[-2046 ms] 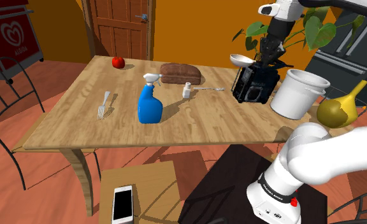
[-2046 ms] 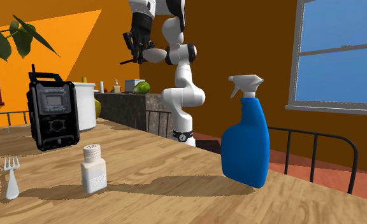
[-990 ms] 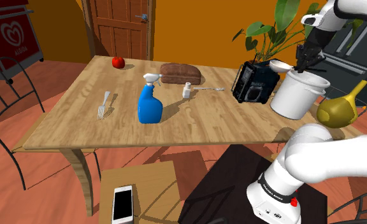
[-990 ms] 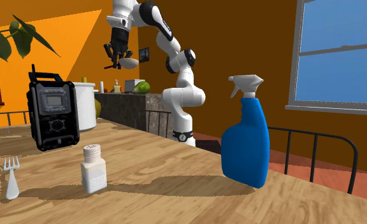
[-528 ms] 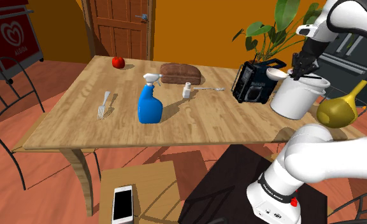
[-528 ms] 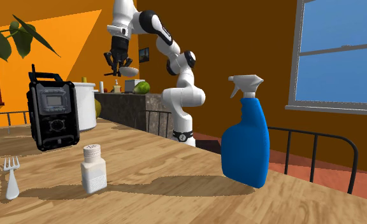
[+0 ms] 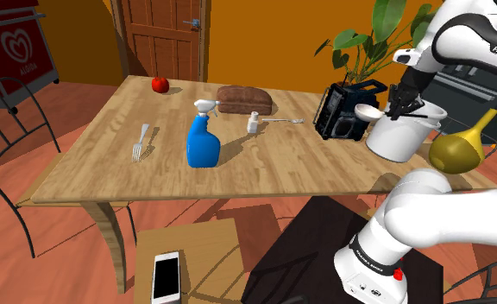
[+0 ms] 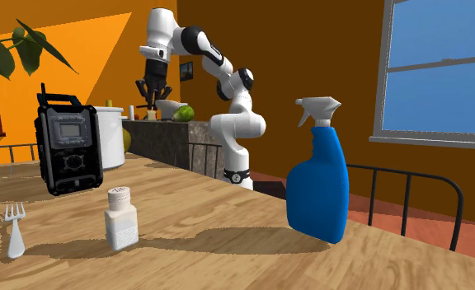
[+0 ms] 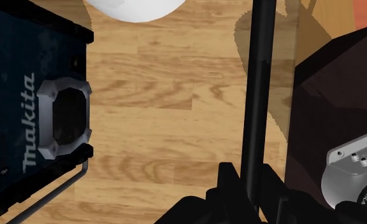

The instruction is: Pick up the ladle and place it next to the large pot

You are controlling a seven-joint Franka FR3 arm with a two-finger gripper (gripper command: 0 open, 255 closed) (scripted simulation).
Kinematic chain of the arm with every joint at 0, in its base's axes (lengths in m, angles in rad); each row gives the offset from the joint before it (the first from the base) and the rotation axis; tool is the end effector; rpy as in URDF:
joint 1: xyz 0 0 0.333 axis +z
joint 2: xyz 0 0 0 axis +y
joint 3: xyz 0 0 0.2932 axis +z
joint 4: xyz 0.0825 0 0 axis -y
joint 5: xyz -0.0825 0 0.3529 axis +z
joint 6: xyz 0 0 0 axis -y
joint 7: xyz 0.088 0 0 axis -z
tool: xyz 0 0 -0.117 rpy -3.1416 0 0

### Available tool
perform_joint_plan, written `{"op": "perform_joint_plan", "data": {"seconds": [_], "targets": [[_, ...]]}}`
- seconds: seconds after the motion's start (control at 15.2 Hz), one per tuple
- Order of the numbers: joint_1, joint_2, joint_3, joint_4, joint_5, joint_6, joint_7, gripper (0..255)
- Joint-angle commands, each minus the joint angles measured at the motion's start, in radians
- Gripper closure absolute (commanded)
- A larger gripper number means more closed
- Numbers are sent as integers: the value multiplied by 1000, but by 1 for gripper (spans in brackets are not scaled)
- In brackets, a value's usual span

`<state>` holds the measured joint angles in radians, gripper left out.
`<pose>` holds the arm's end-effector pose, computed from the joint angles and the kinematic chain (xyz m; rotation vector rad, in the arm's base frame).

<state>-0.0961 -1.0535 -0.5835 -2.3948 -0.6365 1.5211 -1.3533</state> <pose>0.1374 -0.2768 0.5468 2.7248 1.2467 -0.0842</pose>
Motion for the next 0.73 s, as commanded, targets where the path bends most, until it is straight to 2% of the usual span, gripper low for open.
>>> {"op": "perform_joint_plan", "data": {"seconds": [0.0, 0.66], "targets": [[-6, -11, -13, -31, -13, 21, 4, 255], [-32, -46, -77, -165, -76, 121, 27, 255]]}}
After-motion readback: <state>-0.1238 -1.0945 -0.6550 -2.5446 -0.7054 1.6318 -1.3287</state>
